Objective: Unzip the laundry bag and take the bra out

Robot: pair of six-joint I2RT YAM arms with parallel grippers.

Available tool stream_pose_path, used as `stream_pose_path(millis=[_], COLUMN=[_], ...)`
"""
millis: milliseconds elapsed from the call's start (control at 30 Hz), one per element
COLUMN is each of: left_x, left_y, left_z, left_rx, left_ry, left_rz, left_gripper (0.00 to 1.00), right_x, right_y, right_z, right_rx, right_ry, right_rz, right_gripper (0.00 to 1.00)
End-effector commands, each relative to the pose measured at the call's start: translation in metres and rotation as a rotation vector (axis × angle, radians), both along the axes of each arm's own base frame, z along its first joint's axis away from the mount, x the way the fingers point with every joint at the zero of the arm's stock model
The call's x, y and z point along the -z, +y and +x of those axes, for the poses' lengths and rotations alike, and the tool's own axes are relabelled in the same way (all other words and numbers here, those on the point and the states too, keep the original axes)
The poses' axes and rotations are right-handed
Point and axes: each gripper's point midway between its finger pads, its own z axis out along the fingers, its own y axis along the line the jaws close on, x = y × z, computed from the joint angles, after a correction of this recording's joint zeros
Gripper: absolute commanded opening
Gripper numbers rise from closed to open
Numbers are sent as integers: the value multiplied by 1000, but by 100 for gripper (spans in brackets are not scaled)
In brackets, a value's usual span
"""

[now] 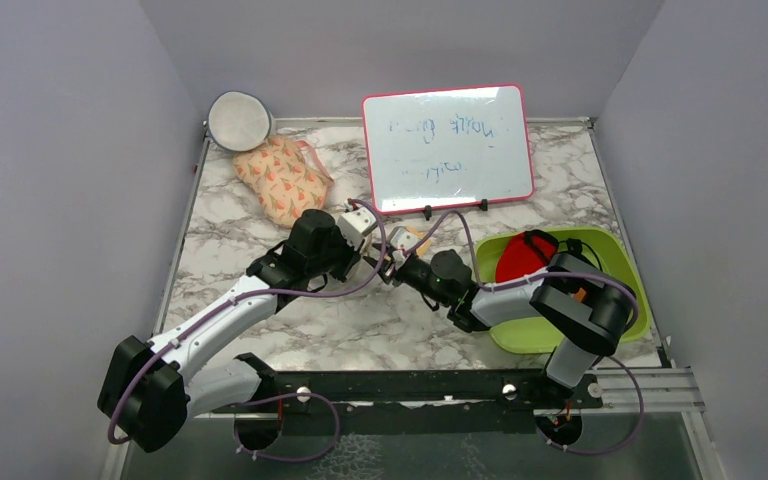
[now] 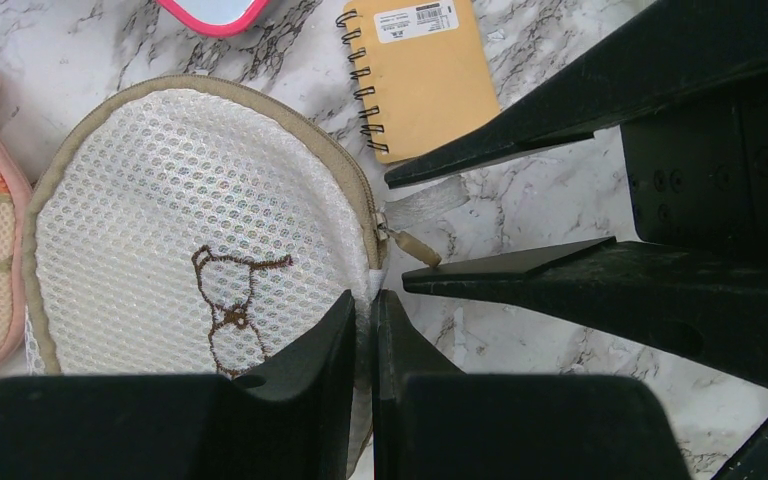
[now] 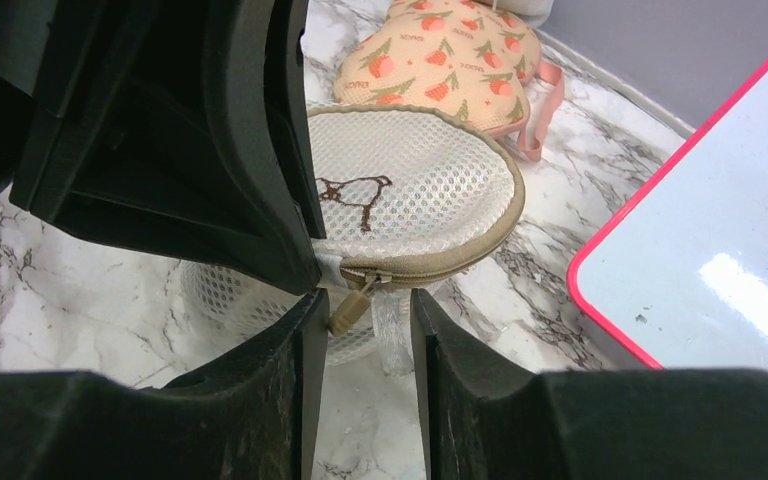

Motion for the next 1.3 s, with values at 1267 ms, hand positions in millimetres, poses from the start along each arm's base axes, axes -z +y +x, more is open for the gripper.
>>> stream_pose_path(millis=[1267], left_x=[5], left_y=[-50], left_z=[-50], left_rx=[320], left_ry=[57], left_rz=[-53], left_gripper=[0], right_x=[17], right_y=[-56], right_z=[50], right_rx=[197], right_ry=[225], right_rz=[-4], right_gripper=[1])
